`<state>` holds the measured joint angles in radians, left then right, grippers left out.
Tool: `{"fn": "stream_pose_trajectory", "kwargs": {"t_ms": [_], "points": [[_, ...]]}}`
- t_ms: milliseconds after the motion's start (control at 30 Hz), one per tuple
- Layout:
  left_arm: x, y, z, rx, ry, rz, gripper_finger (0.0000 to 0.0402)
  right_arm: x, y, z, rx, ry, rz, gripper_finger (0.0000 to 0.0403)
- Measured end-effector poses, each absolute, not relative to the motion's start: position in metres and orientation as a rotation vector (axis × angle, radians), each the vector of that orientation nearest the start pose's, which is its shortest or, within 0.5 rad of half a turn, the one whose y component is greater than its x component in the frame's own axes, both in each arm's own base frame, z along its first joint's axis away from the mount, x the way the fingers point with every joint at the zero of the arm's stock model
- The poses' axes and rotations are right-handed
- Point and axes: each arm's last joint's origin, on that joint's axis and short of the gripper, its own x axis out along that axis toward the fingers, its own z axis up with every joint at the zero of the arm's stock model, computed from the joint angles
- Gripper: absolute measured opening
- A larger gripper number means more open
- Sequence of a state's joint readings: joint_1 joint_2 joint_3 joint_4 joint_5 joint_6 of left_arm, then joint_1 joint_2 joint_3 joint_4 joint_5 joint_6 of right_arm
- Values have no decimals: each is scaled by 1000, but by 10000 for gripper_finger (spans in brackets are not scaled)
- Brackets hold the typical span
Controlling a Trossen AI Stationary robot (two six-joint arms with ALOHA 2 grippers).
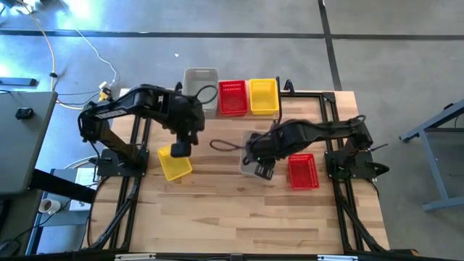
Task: Stack baskets on shelf by color
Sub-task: Stack the red bin on top of the red bins on the shelf
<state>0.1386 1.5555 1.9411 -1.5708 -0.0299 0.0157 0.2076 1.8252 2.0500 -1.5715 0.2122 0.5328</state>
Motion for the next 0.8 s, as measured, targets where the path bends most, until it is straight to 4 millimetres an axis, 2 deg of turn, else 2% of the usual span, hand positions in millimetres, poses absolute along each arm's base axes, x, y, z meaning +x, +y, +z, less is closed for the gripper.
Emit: {"fn": "stream_pose_trajectory", "kwargs": {"t_ms": [433, 633, 800], "points": [[256, -13, 426, -103, 1179, 109, 140, 317, 89, 323, 58, 1508, -258, 142], [255, -31, 426, -112, 1173, 120, 140, 283, 96, 304, 80, 1598, -279, 142], [254, -38, 426, -117, 1171, 120, 140, 252, 101, 295, 165, 1574, -254, 142]]}}
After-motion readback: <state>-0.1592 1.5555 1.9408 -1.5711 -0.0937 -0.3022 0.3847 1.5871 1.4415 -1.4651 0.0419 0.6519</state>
